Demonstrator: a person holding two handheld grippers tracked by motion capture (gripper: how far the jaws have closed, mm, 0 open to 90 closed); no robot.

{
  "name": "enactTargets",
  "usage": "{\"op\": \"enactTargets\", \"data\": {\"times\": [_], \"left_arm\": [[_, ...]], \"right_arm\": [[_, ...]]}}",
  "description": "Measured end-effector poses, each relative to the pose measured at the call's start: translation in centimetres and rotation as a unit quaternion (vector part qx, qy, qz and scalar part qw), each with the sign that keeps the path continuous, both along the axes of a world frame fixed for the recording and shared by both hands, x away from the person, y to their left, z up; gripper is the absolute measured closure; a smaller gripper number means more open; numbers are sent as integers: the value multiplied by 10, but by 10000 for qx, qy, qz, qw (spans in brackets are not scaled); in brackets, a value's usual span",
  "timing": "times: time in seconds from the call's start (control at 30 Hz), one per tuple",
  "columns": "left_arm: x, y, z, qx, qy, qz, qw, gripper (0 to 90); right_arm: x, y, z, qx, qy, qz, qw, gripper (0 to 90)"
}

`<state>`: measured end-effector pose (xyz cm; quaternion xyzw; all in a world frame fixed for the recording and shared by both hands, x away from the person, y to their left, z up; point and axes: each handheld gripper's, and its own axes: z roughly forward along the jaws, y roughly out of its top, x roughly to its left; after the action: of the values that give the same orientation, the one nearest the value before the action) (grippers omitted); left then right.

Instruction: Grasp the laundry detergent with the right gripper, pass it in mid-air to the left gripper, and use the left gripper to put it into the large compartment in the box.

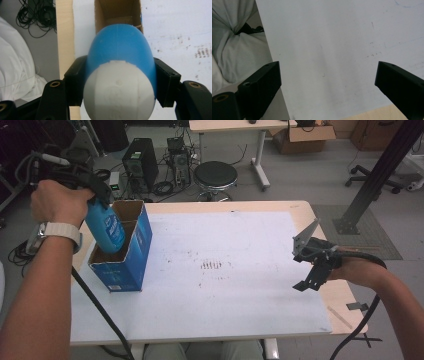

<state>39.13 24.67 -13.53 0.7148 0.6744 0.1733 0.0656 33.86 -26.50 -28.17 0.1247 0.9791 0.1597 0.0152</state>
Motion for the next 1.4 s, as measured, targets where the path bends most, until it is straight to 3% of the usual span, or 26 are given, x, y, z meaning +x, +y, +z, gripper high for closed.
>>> {"op": "enactTargets", "data": {"times": [0.9, 1.17, 1.4], "left_arm": [[13, 4, -106, 78, 213, -163, 9996, 385], [15, 6, -130, 54, 311, -156, 9994, 385], [15, 7, -142, 59, 412, -181, 9990, 385]], "right_arm": [[0, -5, -14, -76, 131, -101, 9998, 65], [-1, -7, -16, -90, 133, -121, 9998, 65], [0, -6, -17, -100, 141, -116, 9998, 64]]}}
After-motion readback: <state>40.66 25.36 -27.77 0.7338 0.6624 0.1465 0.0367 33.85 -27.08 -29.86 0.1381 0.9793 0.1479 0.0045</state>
